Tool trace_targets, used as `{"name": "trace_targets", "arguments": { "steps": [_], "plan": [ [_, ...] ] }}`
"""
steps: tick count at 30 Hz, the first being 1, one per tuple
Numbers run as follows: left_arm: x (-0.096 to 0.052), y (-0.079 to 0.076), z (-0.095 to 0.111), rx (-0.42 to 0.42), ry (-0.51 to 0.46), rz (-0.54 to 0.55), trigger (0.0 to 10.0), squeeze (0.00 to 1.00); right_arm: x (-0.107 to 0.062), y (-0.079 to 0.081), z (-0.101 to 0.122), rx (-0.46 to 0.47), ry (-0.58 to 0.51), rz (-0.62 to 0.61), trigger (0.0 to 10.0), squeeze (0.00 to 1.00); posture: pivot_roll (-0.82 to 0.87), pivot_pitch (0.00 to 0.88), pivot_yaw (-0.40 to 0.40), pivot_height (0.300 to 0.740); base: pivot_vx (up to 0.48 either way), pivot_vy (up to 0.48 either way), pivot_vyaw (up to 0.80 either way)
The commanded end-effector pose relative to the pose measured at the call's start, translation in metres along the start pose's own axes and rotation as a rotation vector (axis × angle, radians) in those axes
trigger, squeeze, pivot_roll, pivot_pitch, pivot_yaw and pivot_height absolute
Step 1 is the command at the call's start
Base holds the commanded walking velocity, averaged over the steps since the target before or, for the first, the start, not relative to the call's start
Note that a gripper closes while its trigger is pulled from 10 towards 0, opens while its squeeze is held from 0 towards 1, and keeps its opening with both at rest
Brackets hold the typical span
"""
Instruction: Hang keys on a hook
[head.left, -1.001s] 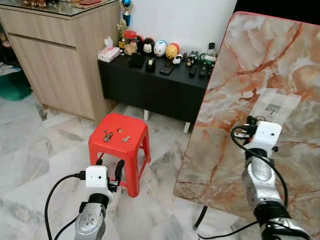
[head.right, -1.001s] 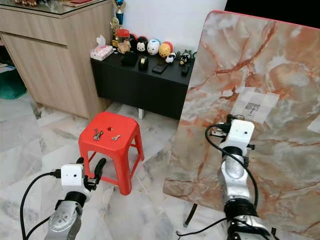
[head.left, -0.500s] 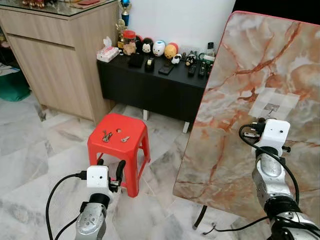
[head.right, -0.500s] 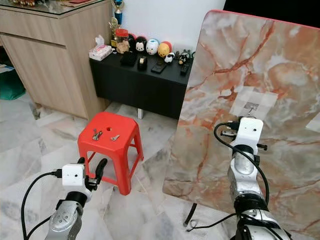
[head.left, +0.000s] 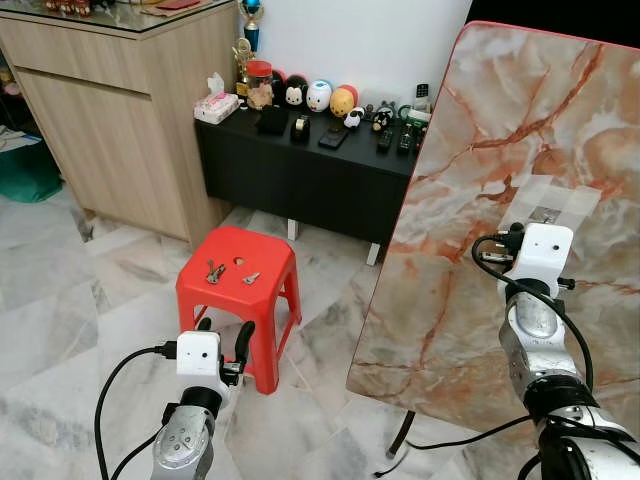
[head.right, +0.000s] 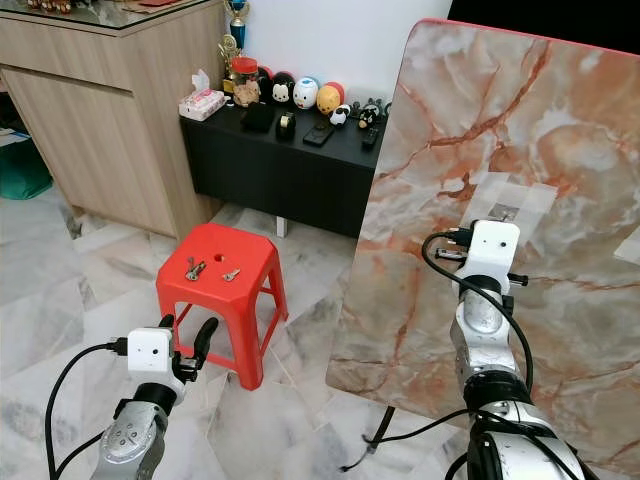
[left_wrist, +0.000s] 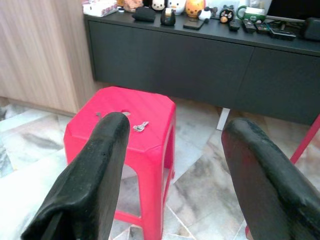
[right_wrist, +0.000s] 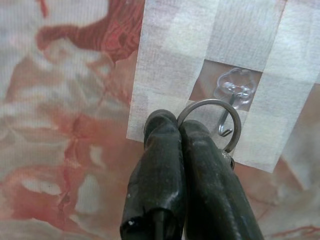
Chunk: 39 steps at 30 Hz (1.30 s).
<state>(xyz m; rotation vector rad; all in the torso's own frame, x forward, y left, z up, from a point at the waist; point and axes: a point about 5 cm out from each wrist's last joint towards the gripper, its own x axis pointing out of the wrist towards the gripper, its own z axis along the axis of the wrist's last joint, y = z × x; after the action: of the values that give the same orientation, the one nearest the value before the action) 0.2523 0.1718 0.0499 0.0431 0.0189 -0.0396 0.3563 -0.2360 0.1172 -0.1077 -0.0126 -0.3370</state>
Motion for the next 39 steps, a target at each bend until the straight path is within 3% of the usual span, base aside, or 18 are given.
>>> {"name": "trace_targets", "arguments": {
  "steps": [1, 13, 14, 16, 17, 26, 28, 29, 30, 31, 36, 39],
  "plan": [
    [0.002, -0.006, 0.004, 0.006, -0.005, -0.034, 10.0, 0.0, 0.005, 0.002, 0.005, -0.017, 0.012, -0.005, 10.0, 0.0, 0.06, 0.0, -0.098, 0.74, 0.0, 0.0, 0.0],
    [0.001, -0.008, 0.003, 0.001, 0.0, -0.037, 10.0, 0.0, 0.007, 0.003, 0.003, -0.038, 0.068, -0.029, 10.0, 0.0, 0.06, 0.0, -0.1, 0.74, 0.0, 0.0, 0.0],
    [0.001, -0.008, 0.003, 0.002, 0.0, -0.037, 10.0, 0.0, 0.008, 0.003, 0.003, -0.04, 0.069, -0.028, 10.0, 0.25, 0.06, 0.0, -0.1, 0.74, 0.0, 0.0, 0.0],
    [0.0, -0.008, 0.003, 0.001, 0.0, -0.036, 10.0, 0.0, 0.007, 0.003, 0.003, -0.026, 0.065, -0.024, 10.0, 0.25, 0.06, 0.0, -0.1, 0.74, 0.0, 0.0, 0.0],
    [0.0, -0.008, 0.003, 0.001, 0.001, -0.035, 10.0, 0.0, 0.007, 0.004, 0.003, -0.017, 0.066, -0.019, 10.0, 1.0, 0.06, 0.0, -0.1, 0.74, 0.0, 0.0, 0.0],
    [0.0, -0.008, 0.002, 0.002, 0.006, -0.033, 10.0, 0.0, 0.004, 0.01, 0.005, 0.004, 0.024, 0.005, 10.0, 1.0, 0.06, 0.0, -0.101, 0.74, 0.0, 0.0, 0.0],
    [-0.001, -0.008, 0.001, 0.001, 0.009, -0.033, 10.0, 0.0, 0.0, 0.015, 0.008, 0.019, -0.04, 0.044, 10.0, 1.0, 0.05, 0.0, -0.101, 0.74, 0.0, 0.0, 0.0],
    [-0.001, -0.008, 0.001, 0.001, 0.01, -0.033, 10.0, 0.0, -0.003, 0.018, 0.009, 0.026, -0.074, 0.073, 10.0, 0.67, 0.05, 0.0, -0.101, 0.74, 0.0, 0.0, 0.0],
    [-0.002, -0.008, 0.001, 0.0, 0.01, -0.034, 10.0, 0.0, -0.007, 0.02, 0.009, -0.016, -0.102, 0.095, 10.0, 0.12, 0.05, 0.0, -0.101, 0.74, 0.0, 0.0, 0.0],
    [-0.002, -0.008, 0.001, -0.001, 0.011, -0.033, 10.0, 0.0, -0.01, 0.021, 0.009, -0.024, -0.122, 0.107, 10.0, 0.0, 0.06, 0.0, -0.106, 0.74, 0.0, 0.0, 0.0],
    [-0.003, -0.007, -0.001, -0.004, 0.016, -0.031, 10.0, 0.0, -0.029, 0.023, 0.002, -0.041, -0.184, 0.158, 10.0, 0.0, 0.05, 0.0, -0.104, 0.74, 0.0, 0.0, 0.0],
    [-0.004, -0.009, -0.003, -0.006, 0.019, -0.036, 10.0, 0.0, -0.041, 0.02, -0.013, -0.052, -0.151, 0.16, 10.0, 0.0, 0.04, 0.0, -0.104, 0.74, 0.0, 0.0, 0.0]
  ]
}}
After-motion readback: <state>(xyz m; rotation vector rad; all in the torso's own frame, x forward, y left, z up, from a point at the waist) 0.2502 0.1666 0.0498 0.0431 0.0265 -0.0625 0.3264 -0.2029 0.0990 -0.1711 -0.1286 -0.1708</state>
